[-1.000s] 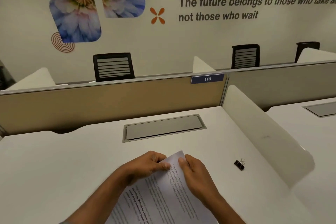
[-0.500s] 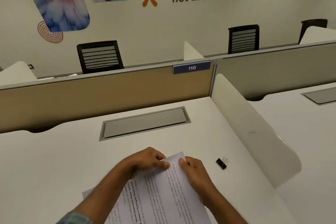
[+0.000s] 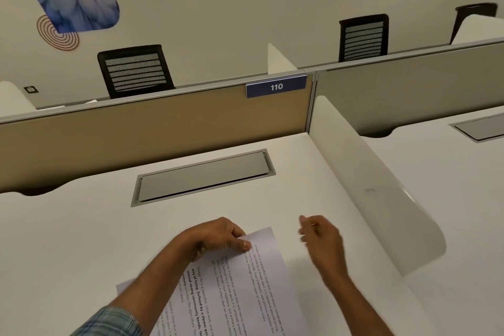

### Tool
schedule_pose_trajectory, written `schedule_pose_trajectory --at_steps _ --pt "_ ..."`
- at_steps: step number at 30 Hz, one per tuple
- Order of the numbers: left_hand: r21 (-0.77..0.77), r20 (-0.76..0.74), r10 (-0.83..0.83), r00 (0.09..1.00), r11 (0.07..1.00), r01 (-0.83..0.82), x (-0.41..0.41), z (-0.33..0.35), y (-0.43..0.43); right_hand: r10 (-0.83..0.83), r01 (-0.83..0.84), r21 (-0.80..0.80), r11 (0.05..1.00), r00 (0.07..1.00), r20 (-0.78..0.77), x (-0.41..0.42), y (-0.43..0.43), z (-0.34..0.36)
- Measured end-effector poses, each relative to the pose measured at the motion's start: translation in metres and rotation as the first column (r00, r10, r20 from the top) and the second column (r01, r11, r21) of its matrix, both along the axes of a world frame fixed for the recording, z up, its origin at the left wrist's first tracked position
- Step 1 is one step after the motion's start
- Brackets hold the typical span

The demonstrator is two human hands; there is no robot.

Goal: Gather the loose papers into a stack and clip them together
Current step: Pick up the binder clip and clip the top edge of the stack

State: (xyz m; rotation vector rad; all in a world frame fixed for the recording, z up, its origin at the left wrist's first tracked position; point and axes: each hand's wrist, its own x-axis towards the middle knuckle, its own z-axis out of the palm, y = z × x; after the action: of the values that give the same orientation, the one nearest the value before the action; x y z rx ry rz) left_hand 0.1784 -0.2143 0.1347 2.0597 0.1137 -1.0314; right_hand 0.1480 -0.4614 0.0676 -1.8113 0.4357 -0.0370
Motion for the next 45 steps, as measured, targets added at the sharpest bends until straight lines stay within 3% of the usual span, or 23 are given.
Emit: schedule_pose_trajectory --at_steps 2,4,8,15,18,22,27,30,37,45 --pt "0.006 -0.005 -0.003 1.0 1.0 0.003 0.002 -0.005 -0.001 -0.128 0.124 -0.191 0.974 0.992 -0.004 0.007 -0.032 -0.017" --pt "0.003 -0.01 -0.002 1.0 1.0 0.002 0.003 -0.01 -0.002 -0.109 0.087 -0.251 0.964 0.991 -0.076 0.01 -0.056 -0.038" --pt "0.014 -0.024 -0.004 1.0 1.0 0.004 0.006 -0.019 -0.006 0.037 -0.077 -0.264 0.961 0.988 -0.153 0.015 -0.073 -0.068" --pt "0.025 -0.021 -0.016 1.0 1.0 0.016 0.011 -0.027 -0.008 0.028 -0.06 -0.258 0.964 0.992 -0.124 0.028 -0.069 -0.077" --pt "0.021 -0.033 -0.015 0.999 1.0 0.016 0.013 -0.027 -0.008 0.015 -0.031 -0.142 0.989 0.993 -0.115 0.028 -0.07 -0.073" --pt "0.036 -0.04 -0.014 0.999 0.999 0.016 0.014 -0.029 -0.006 0.051 -0.036 0.127 0.991 0.992 -0.112 0.023 -0.059 -0.053" --pt "0.055 -0.047 -0.042 0.998 0.997 0.044 0.01 -0.03 -0.004 0.146 -0.111 0.439 0.892 0.988 -0.045 0.013 -0.026 -0.011" --pt "0.054 -0.056 -0.051 0.997 0.997 0.054 0.008 -0.027 -0.001 0.23 -0.193 0.52 0.832 0.973 -0.008 0.012 -0.012 0.013" --pt "0.095 -0.041 -0.092 0.995 0.991 0.095 -0.003 -0.019 0.004 0.443 -0.423 0.355 0.834 0.896 0.028 0.006 0.025 0.046" --pt "0.096 -0.009 -0.066 0.998 0.993 0.067 -0.014 -0.019 0.021 0.556 -0.531 0.24 0.812 0.83 -0.043 -0.002 0.059 0.05"
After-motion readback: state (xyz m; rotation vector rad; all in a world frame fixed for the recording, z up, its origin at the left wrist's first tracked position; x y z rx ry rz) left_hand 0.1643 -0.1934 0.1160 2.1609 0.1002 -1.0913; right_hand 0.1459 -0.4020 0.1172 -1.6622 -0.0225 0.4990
